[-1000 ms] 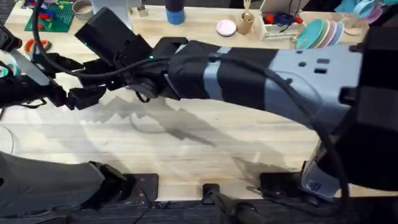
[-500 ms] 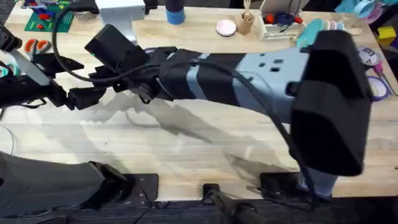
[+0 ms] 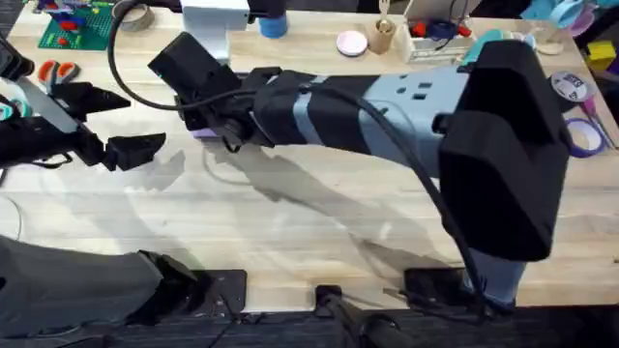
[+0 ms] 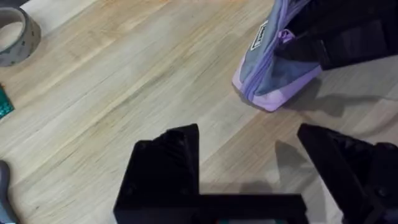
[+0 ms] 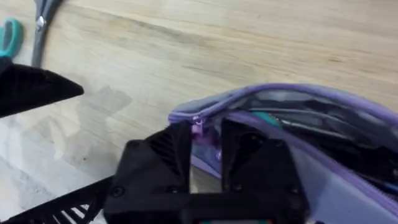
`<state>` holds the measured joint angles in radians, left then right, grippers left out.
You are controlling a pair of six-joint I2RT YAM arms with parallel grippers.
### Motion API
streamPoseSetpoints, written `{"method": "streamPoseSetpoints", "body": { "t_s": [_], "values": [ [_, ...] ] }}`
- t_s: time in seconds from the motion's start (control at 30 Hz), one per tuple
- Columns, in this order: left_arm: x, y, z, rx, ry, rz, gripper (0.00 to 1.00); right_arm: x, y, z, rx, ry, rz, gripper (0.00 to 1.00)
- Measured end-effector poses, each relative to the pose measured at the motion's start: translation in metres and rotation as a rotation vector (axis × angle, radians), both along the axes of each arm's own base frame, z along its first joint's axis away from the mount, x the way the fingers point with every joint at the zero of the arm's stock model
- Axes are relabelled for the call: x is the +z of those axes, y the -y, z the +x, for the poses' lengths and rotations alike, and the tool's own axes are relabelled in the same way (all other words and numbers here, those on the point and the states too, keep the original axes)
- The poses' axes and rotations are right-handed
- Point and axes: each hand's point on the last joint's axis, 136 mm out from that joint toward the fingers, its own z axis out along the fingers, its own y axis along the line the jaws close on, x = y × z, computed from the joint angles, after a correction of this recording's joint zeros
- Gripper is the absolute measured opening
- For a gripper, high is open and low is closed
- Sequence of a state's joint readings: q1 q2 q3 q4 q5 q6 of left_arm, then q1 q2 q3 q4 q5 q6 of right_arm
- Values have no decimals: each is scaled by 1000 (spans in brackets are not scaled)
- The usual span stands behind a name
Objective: Unzip the bag, pick up the pens from the table one at a time and place them inside, then zip the bag closed.
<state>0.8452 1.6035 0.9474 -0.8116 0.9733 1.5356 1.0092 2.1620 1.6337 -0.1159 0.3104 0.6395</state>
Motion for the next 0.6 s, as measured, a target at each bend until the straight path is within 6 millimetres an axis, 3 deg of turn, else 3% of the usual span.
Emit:
{"method": "streamPoseSetpoints", "body": {
  "t_s": [0.2,0.6],
  "values": [
    [0,0,0,-1,1,1,993,-4,5,0,-13,-9,-18,44],
    [0,0,0,-1,1,2,993,1,5,-2,15,3,-38,31]
  ]
}}
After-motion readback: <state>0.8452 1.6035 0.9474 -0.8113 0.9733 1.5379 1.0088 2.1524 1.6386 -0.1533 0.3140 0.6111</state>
